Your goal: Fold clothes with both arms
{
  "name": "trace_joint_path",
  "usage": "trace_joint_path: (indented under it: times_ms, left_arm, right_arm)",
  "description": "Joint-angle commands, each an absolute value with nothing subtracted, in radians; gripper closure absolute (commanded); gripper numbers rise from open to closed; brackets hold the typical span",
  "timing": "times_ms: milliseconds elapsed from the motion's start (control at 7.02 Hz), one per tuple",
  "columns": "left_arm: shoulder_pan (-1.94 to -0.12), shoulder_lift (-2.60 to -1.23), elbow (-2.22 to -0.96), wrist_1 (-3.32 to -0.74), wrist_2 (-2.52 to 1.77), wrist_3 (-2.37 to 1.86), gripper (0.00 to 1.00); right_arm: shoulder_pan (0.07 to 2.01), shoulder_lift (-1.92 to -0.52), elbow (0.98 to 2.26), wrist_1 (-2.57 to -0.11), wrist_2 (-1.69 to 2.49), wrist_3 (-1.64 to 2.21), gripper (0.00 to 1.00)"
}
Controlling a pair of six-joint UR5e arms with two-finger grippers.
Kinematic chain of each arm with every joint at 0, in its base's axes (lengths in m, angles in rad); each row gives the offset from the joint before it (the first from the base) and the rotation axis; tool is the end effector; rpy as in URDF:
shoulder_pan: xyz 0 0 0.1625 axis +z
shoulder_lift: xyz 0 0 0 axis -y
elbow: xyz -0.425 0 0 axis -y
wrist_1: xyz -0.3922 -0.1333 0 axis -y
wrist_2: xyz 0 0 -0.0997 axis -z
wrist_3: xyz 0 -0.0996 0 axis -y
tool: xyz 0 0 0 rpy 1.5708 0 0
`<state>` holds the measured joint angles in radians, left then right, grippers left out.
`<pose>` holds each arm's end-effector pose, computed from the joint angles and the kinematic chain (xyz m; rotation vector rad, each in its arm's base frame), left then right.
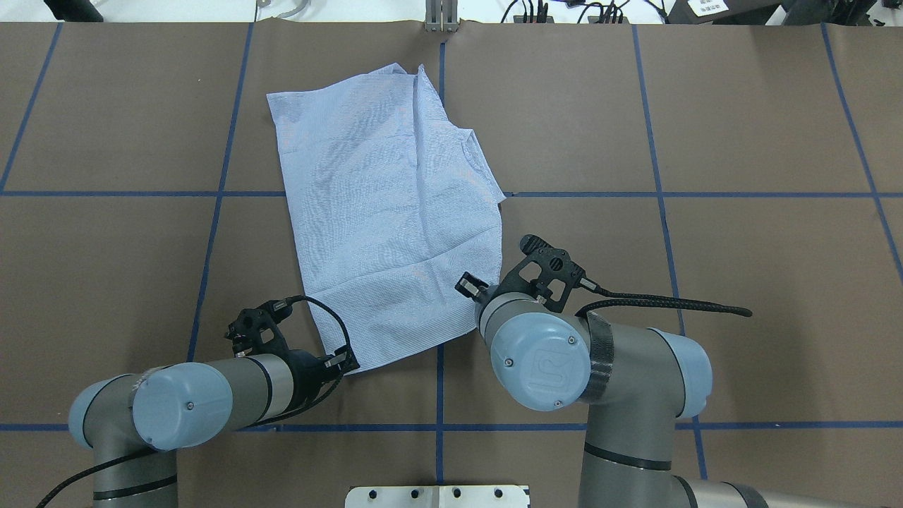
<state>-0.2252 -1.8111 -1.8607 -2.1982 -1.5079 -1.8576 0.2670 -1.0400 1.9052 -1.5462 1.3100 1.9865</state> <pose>0.5250 -0.2634 0.3256 0.0203 1.1718 -0.4892 -0.5436 -0.3135 0.2136 0.1814 -0.9231 0.7490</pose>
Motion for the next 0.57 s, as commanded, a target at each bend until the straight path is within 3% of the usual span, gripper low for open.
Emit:
trace_joint_path:
  times_ms: [0,142,427]
  left_arm:
    - [-0.227,-1.807,-1.861,-2.198,-1.508,-1.856,0.92]
    - [-0.229,-1.806,-1.871,-2.198,-1.508,-1.852,1.00]
    - [-0.232,-1.786,-1.978,-2.198,-1.514,-1.848,1.00]
  right_arm:
    - [0.267,-1.040,1.905,-1.546,1.310,1.987,1.00]
    - [0.267,-1.042,1.907,-1.546,1.310,1.987,1.00]
    - [0.261,-1.066,1.954,-1.552,1.310,1.987,1.00]
